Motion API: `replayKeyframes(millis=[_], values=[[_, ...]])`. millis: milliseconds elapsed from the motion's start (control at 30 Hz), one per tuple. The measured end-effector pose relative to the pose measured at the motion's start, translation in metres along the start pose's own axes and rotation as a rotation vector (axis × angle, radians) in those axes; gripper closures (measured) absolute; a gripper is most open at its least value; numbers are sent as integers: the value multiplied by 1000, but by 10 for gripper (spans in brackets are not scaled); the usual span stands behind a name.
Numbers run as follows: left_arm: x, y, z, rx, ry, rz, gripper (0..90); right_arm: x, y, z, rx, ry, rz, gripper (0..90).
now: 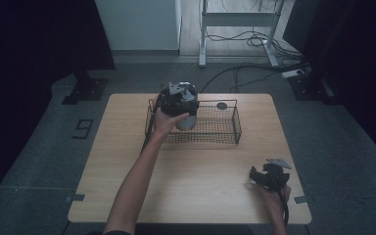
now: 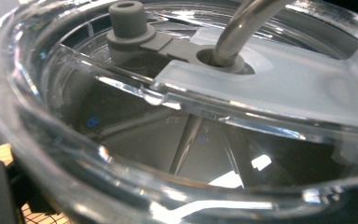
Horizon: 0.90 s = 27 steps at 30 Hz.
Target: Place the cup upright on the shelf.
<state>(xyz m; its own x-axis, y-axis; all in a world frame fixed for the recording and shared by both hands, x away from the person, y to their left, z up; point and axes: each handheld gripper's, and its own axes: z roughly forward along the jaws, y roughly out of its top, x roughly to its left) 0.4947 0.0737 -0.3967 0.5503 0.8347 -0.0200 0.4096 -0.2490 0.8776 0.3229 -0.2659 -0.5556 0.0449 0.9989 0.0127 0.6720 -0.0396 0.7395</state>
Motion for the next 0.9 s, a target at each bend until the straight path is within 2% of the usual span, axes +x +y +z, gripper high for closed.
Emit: replayKeyframes(millis=[333,767,900], values=[[2,-16,17,34,-3,-19,41,0,0,0,0,0,0,127],[1,-32,33,72,-2,-27,41,0,0,0,1,-1,-1,127],[-1,-36,37,85,0,-17,41,0,0,0,0,-1,-1,127]])
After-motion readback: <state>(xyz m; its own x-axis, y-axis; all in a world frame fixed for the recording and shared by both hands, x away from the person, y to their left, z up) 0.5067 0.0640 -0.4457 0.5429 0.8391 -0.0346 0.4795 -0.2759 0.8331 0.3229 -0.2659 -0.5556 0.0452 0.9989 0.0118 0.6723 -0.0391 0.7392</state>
